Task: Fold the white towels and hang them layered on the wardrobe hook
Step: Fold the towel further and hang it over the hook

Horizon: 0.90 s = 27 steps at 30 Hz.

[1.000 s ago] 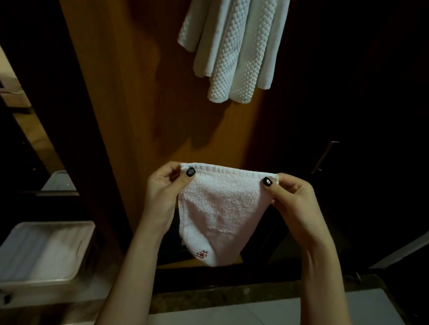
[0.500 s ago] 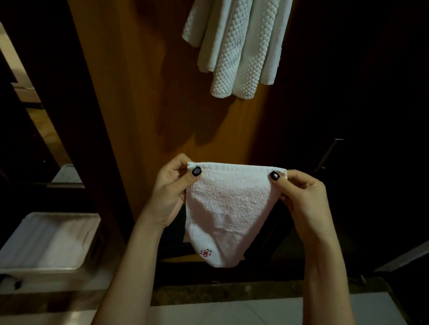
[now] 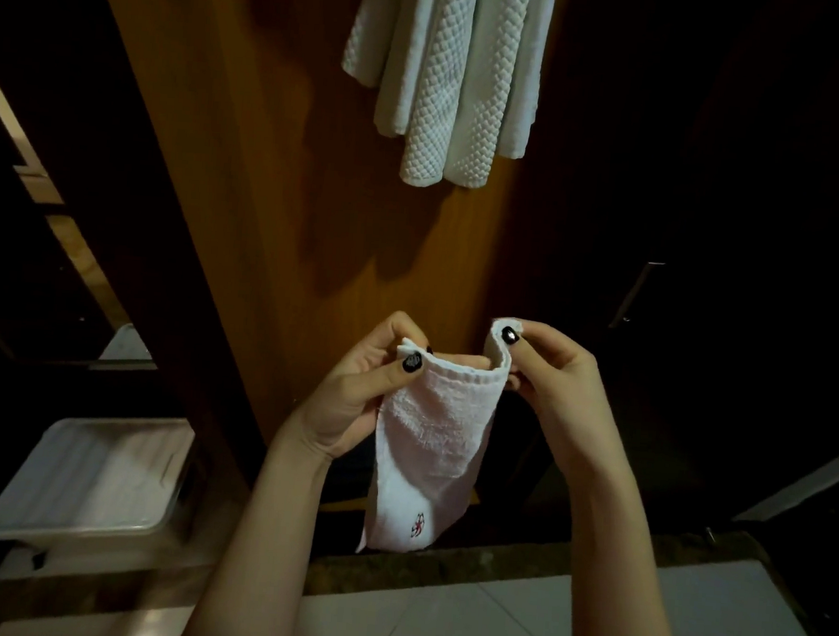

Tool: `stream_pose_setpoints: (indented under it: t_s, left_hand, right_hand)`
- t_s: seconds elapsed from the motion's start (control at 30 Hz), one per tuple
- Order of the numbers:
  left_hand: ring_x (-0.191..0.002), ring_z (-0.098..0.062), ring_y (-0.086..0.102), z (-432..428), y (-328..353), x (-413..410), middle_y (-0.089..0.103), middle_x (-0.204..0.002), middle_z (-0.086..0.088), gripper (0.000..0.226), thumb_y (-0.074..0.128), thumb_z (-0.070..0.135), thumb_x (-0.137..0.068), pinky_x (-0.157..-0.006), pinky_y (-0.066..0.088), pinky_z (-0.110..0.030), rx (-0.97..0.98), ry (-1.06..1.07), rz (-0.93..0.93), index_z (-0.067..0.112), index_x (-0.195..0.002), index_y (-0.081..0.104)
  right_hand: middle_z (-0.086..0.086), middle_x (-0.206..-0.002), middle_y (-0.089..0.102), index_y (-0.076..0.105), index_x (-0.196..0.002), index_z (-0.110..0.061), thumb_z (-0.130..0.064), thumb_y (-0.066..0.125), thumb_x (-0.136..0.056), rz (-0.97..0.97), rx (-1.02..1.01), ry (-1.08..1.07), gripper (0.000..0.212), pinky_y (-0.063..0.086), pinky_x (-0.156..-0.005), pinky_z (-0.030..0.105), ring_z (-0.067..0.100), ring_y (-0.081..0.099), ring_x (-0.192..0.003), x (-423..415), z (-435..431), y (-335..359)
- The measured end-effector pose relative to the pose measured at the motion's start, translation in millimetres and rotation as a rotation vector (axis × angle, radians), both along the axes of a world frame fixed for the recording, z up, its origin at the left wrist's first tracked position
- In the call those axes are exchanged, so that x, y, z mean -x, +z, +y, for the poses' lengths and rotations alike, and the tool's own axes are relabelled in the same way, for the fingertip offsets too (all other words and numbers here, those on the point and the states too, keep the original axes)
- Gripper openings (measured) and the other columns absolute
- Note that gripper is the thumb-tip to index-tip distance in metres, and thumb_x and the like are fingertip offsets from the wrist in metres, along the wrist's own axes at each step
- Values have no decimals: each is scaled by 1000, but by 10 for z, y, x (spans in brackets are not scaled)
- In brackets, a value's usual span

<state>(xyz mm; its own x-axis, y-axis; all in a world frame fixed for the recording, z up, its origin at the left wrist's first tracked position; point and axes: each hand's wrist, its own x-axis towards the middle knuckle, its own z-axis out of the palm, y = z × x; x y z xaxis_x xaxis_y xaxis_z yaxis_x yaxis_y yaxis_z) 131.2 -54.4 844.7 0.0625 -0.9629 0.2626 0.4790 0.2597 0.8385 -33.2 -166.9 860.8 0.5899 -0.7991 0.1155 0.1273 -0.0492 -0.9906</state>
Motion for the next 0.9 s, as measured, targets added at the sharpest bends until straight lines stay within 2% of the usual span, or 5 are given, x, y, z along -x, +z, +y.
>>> stream_pose_setpoints:
  t_s: [0.2,0.37,0.53,0.7,0.9]
  left_hand:
    - [-122,-34,57,-124,21,101,66,-125,-7,10,76,33,-79,-106,40,-51,25,267,-326,26,-84,70]
    - [-111,-5,59,-173,46,131,62,-121,14,9,78,23,-76,-89,46,-20,-43,345,-471,31,-75,74]
    - [-111,-12,63,-224,-23,185,69,-114,0,7,73,15,-75,-90,49,-23,-72,263,-469,17,-81,75]
    - [-94,-7,66,-256,-61,153,72,-92,7,8,74,22,-76,-82,50,-17,-31,358,-422,26,-82,76]
    - [-86,-17,63,-320,-127,143,67,-88,-13,10,71,14,-84,-79,50,-27,-72,616,-444,24,-85,72]
  right_hand:
    - [9,-87,73,70,-100,1,-19,60,-95,-6,-34,33,23,54,-64,22,16,70,-76,-9,-23,8]
    - [2,-67,64,71,-80,-9,-18,55,-97,-51,-97,105,25,46,-55,18,10,58,-59,38,-63,36]
    - [4,-71,62,76,-88,-12,-28,56,-92,-96,-107,238,26,49,-59,18,11,60,-63,32,-82,43]
    - [9,-84,71,72,-98,-16,-38,51,-93,-121,-120,226,31,54,-72,26,18,67,-79,96,-155,23]
    - [0,-104,70,73,-98,-19,-34,63,-87,83,292,175,21,56,-85,28,19,68,-96,289,-155,76]
